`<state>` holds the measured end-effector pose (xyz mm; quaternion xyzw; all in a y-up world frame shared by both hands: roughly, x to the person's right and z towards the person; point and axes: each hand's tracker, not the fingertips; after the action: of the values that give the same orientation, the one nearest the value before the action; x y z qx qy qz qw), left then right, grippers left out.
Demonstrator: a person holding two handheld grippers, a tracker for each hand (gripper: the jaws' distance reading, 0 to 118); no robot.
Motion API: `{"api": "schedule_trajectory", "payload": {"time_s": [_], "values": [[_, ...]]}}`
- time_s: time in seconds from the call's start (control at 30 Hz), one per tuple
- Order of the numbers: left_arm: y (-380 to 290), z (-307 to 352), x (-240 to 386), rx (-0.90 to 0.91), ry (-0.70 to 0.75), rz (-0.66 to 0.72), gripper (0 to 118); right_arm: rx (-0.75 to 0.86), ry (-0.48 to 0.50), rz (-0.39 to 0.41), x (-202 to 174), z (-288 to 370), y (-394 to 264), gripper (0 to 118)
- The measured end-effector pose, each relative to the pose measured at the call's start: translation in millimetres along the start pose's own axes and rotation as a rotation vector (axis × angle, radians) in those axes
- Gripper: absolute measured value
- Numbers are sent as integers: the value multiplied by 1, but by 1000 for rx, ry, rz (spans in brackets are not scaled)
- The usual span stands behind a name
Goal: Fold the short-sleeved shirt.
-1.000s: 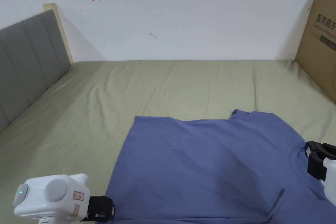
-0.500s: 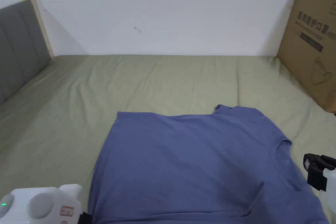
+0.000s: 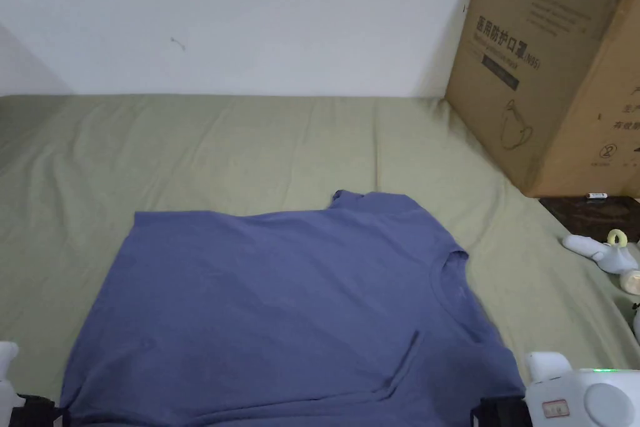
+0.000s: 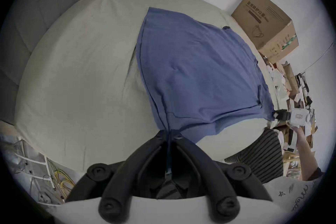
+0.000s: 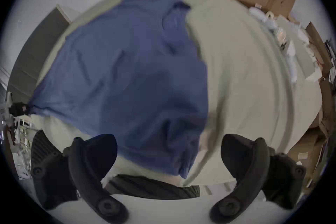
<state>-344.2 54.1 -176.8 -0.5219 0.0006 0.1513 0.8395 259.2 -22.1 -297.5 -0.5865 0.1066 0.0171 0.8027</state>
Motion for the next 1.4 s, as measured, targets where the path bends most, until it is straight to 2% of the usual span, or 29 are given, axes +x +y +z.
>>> {"api": "schedule_trajectory", "payload": {"time_s": [0.07, 0.1, 0.13, 0.17, 0.2, 0.23, 0.3, 0.4, 0.6, 0.7, 0.87, 1.0, 1.13, 1.27, 1.4], "values": [[-3, -4, -1, -13, 16, 9, 2, -56, -61, 87, -7, -11, -5, 85], [-5, -6, -1, -20, 23, 15, 2, -46, -98, 151, -12, -8, -7, 78], [-4, -7, -4, -26, 29, 21, 2, 13, -75, 160, -17, 3, -8, 58], [-5, -8, -5, -30, 29, 30, 2, 12, -65, 143, -19, 9, -7, 24], [-7, -9, -7, -35, 22, 43, 2, 20, -68, 136, -20, 15, -6, 12], [-9, -9, -7, -38, 4, 50, 2, 43, -83, 127, -19, 19, -7, 11], [-8, -9, -10, -39, -7, 61, 2, 40, -21, 93, -9, 25, -5, 8], [-8, -7, -13, -30, -18, 77, 2, 80, 23, 51, 0, 39, -8, 8], [-5, 3, -17, -14, -64, 117, 2, 163, 9, 65, -3, 73, -13, 7], [2, 7, -18, -3, -79, 123, 2, 194, 33, 29, -1, 81, -5, 7], [45, 10, -28, 102, -202, 240, 2, 288, 104, -62, 7, 86, 34, 7], [110, -13, -31, 179, -190, 252, 2, 319, 178, -190, 15, 68, 101, 7], [171, -66, -33, 178, -190, 268, 2, 296, 141, -160, 5, 32, 176, 7], [203, -125, -45, 93, -180, 351, 2, 219, 122, -207, 7, -21, 228, 7], [207, -154, -49, 76, -153, 357, 5, 149, 73, -224, 4, -57, 242, 11]]}}
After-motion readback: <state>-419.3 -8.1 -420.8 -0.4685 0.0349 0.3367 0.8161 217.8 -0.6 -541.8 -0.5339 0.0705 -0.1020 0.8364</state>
